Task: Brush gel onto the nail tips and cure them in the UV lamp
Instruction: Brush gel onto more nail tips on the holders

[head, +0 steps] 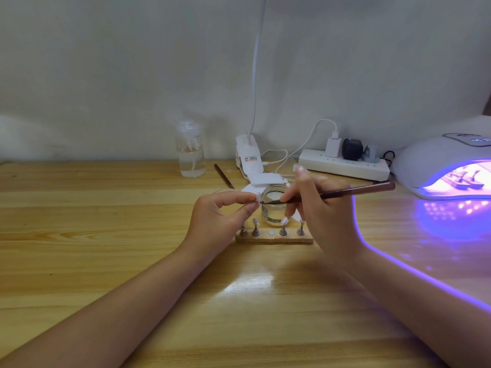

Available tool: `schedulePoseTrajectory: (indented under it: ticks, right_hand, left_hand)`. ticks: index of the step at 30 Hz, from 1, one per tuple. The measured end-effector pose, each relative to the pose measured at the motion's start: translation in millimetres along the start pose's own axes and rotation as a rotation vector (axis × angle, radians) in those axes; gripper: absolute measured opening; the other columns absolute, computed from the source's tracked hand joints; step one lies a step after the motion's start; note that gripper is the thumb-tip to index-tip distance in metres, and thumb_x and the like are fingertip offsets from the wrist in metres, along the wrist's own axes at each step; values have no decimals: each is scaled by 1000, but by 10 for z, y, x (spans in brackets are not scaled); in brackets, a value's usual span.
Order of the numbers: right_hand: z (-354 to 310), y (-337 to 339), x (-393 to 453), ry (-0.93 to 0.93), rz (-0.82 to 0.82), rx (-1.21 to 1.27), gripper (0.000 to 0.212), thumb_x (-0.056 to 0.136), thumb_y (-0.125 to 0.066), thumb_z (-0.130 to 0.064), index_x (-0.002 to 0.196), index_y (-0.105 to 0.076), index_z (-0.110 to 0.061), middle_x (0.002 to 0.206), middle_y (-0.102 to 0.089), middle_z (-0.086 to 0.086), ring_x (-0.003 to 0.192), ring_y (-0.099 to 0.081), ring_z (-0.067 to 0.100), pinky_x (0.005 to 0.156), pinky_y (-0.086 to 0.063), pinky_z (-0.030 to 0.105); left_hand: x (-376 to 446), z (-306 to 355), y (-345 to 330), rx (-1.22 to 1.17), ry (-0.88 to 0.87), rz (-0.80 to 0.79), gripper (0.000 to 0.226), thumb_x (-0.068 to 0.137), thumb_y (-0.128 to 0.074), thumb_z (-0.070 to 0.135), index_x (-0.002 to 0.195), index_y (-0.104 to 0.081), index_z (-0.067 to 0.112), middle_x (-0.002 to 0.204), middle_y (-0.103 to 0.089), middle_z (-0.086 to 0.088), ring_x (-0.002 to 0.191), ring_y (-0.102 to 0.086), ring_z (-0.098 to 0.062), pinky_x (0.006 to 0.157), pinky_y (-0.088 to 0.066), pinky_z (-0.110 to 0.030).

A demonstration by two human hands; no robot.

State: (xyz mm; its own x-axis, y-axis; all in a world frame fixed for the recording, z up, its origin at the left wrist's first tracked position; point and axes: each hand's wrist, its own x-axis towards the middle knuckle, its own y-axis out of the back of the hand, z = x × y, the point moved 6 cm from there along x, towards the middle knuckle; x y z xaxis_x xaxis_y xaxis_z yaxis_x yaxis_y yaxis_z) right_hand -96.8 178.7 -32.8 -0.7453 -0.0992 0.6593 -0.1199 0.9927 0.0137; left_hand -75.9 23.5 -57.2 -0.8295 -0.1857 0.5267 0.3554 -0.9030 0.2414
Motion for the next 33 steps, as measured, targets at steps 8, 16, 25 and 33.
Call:
schedulePoseTrajectory:
  ticks: [8,16,25,33]
  right_hand:
    - [-18,6,5,9,11,-1,39,96,-44,-16,63,-65,-12,51,-59,4,42,-51,1,49,-36,8]
    - [2,10,-6,-23,6,-7,41,95,-45,-11,61,-65,-4,48,-57,7,41,-49,3,48,-37,10]
    - [24,75,-3,-18,64,11,45,96,-44,-10,56,-63,-5,40,-52,-2,37,-44,2,47,-35,8]
    - [-20,20,-15,21,39,-19,38,96,-43,-12,65,-65,-9,53,-59,6,44,-51,0,49,-36,7]
  left_hand:
    - [-4,6,-4,-13,10,-3,21,73,-72,5,78,-70,25,78,-67,14,77,-61,7,71,-42,-4]
    - [-7,6,5,-9,19,-6,19,73,-72,6,77,-70,24,79,-67,11,77,-61,5,73,-43,-6]
    - [-10,34,27,-4,1,20,22,71,-74,6,73,-70,28,80,-66,13,81,-60,4,79,-44,-10]
    - [-8,-25,27,-41,75,14,16,72,-74,9,72,-69,24,77,-68,12,70,-59,7,68,-42,-5]
